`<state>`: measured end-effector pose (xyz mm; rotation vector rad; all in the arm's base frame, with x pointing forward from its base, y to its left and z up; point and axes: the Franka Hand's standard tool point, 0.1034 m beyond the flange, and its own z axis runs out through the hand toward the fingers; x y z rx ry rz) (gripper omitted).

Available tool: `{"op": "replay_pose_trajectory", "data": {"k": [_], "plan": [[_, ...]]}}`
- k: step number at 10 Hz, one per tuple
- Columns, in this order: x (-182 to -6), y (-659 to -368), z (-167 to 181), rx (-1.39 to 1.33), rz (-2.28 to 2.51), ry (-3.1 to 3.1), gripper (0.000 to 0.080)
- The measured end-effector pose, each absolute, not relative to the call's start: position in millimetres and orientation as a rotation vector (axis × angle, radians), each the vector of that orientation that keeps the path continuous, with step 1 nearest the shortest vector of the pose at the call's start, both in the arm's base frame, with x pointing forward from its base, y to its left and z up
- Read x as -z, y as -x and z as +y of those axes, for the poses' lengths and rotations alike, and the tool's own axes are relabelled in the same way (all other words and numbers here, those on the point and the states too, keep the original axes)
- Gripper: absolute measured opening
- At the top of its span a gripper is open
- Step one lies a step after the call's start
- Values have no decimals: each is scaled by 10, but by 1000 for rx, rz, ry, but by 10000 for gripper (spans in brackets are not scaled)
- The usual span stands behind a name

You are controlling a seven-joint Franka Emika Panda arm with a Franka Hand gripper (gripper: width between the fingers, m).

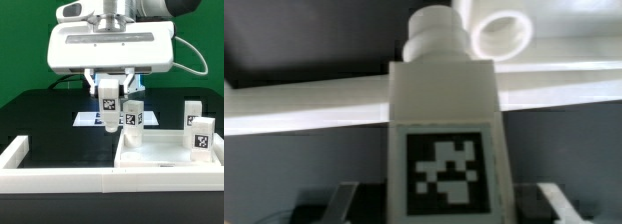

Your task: Assemble square table

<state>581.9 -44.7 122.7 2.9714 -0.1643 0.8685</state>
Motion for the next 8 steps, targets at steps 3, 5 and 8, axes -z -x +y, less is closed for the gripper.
{"op": "replay_pose_trajectory", "data": {"k": [3, 5, 8], "plan": [[-1166, -5791, -515, -913, -125, -2917, 291], [-1105, -5771, -309, -890, -167, -2975, 291], [-1176, -5948, -90, -932, -185, -2997, 291]]}}
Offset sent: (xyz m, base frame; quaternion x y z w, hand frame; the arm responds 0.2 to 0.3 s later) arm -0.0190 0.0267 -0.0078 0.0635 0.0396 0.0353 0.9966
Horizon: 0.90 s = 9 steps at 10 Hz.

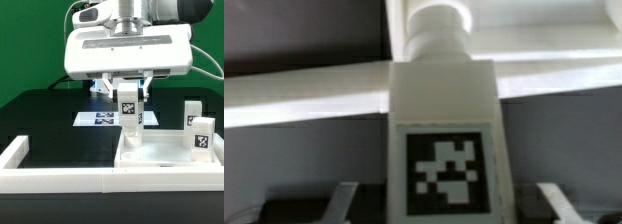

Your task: Assemble square table

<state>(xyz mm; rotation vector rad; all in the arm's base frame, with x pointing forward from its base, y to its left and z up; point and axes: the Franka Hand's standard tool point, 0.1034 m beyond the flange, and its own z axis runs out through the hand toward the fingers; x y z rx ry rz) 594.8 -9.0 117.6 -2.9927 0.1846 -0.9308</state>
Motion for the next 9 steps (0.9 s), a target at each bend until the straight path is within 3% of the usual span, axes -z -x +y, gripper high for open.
{"op": "replay_pose_trajectory", "data": {"k": [3, 9], "plan": [[-1014, -6000, 73, 897, 176, 2982, 291], [-906, -6050, -47, 899, 135, 2994, 291]]}}
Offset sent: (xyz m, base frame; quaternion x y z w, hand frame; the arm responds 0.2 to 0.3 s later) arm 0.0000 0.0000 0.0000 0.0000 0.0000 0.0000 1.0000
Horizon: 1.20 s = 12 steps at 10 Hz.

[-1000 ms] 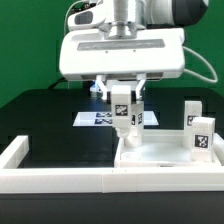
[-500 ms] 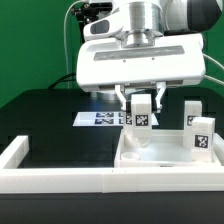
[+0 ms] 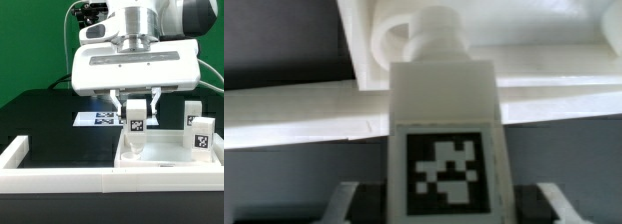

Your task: Assemble square table

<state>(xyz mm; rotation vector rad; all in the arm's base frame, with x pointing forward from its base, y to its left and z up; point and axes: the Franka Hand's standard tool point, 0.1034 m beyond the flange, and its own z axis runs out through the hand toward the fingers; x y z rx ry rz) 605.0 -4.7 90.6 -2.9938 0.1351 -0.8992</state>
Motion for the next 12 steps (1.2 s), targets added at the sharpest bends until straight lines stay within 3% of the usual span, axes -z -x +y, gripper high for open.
{"op": "replay_pose_trajectory", "data": {"k": [4, 6, 12], "plan": [[-877, -6068, -125, 904, 154, 2999, 291], [-776, -6031, -125, 896, 159, 3005, 291], [-769, -5993, -42, 920, 173, 3001, 291]]}}
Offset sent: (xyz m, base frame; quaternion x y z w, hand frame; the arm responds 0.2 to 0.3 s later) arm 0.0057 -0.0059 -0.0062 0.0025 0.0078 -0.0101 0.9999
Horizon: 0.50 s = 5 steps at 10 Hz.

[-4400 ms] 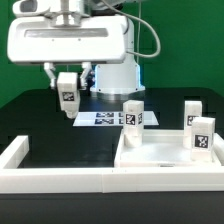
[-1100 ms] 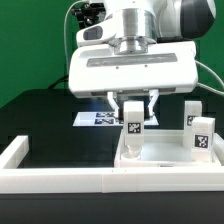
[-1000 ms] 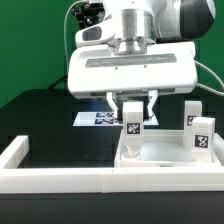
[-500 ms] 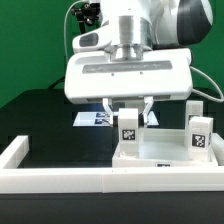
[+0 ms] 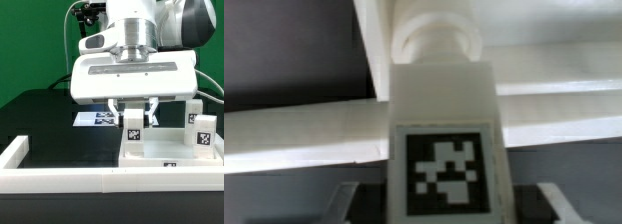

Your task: Assemble square table

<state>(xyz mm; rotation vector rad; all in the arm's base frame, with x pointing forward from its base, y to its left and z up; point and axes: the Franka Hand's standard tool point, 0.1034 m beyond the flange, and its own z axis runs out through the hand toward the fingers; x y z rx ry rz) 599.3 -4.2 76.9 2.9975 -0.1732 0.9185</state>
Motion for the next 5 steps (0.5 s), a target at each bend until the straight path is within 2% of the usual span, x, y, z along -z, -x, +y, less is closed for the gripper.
{"op": "replay_pose_trajectory", "data": {"k": [5], "plan": [[-756, -5975, -37, -893, -229, -3024, 291]]}}
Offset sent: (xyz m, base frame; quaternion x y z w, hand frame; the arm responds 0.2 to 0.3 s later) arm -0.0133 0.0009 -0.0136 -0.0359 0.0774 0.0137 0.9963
